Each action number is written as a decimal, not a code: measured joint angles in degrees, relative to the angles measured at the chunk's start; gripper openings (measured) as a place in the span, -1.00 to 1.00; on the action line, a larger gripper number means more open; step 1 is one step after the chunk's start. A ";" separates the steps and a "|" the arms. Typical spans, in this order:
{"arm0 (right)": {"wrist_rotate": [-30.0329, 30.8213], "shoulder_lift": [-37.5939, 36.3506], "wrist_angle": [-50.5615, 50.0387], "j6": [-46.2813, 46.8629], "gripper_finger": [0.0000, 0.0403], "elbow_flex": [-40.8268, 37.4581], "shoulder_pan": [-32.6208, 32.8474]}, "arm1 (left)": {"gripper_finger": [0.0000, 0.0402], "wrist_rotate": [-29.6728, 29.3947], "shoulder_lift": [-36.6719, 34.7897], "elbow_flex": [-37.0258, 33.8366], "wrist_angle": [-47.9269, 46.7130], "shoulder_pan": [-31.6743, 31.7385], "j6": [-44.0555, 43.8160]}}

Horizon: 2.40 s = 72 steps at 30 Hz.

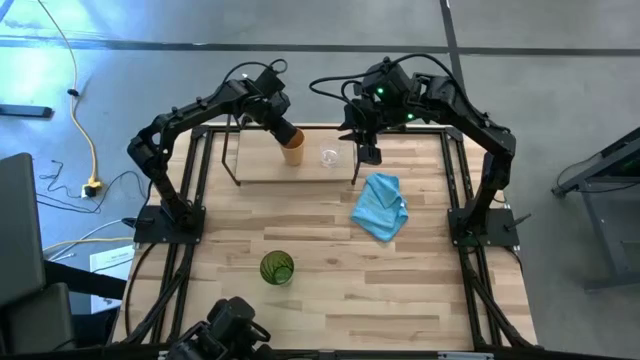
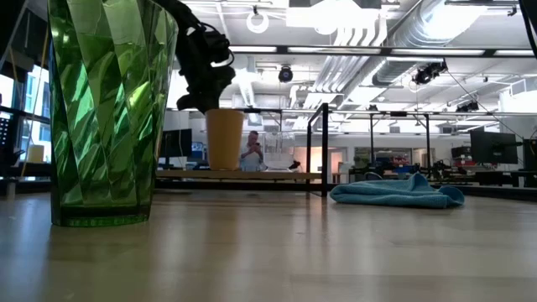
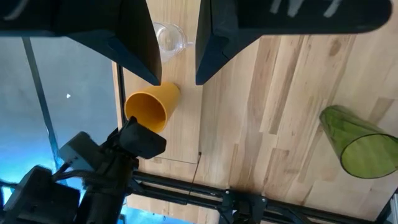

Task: Stack small to large cups/mugs on shelf
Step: Put the yellow cup on the shelf, then put the green cup on the shelf

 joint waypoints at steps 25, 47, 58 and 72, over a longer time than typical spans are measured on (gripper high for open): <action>-0.02 -0.02 -0.57 -0.17 -0.54 0.00 0.00 | -0.99 -0.44 -0.09 0.00 0.05 0.00 0.48; -2.01 -0.04 -0.80 -0.15 -0.54 0.00 0.02 | -0.79 -0.42 -0.11 0.00 -0.73 0.02 0.90; -2.01 -0.04 -1.12 -0.15 -0.54 0.00 0.02 | -0.56 -0.38 -0.11 0.00 1.25 0.02 0.57; -1.99 -0.04 -1.33 -0.20 -0.54 0.00 0.00 | -0.39 0.19 -1.77 0.00 2.04 0.04 0.89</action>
